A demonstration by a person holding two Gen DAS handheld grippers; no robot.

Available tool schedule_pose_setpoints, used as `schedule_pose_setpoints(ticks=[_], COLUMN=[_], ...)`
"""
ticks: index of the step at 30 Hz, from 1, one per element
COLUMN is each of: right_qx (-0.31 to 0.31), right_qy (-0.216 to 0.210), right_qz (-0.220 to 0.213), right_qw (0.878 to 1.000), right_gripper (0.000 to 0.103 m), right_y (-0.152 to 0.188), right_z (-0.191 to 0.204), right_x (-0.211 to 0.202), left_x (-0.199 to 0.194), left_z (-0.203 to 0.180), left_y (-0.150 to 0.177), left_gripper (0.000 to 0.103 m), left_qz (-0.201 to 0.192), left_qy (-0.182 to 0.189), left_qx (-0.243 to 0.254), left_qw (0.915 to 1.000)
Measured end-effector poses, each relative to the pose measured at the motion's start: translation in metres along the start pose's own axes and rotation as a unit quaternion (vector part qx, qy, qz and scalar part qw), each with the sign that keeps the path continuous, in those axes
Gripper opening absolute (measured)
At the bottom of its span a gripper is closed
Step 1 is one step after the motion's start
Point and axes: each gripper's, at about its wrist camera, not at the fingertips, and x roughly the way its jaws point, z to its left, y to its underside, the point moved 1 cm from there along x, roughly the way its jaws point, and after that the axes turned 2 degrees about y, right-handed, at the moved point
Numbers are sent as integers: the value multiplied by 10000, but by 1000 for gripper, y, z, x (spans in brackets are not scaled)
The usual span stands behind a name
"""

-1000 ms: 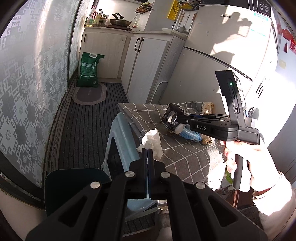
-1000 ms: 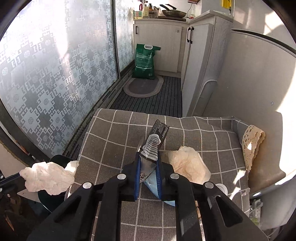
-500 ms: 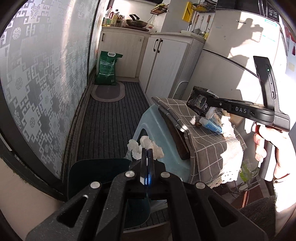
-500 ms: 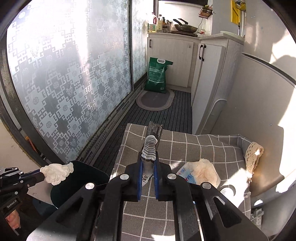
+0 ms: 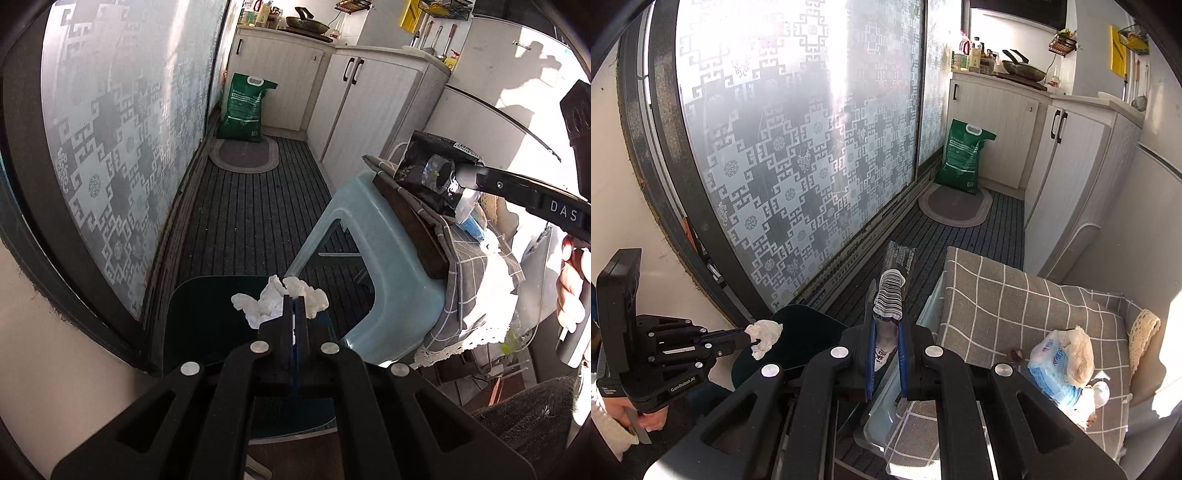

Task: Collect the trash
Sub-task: 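Carry the tissue and wrapper over the teal bin with both tools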

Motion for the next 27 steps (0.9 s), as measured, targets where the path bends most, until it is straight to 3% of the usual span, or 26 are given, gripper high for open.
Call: schedule_pose_setpoints(ticks=[17,27], right_qx=[-149,-304], right_qy=[-647,-875], right_qz=[748,1556], right_qw=[9950,9835], right_gripper=[10,10], right_y=[16,45], right_z=[44,67], right_x=[49,93], left_x=[51,75], left_z=[39,49], left_y=[41,57], left_gripper=[1,1], left_qz=[863,1235], left_qy=[-372,-369], left_qx=[-203,-307], left_qw=[9954,9912])
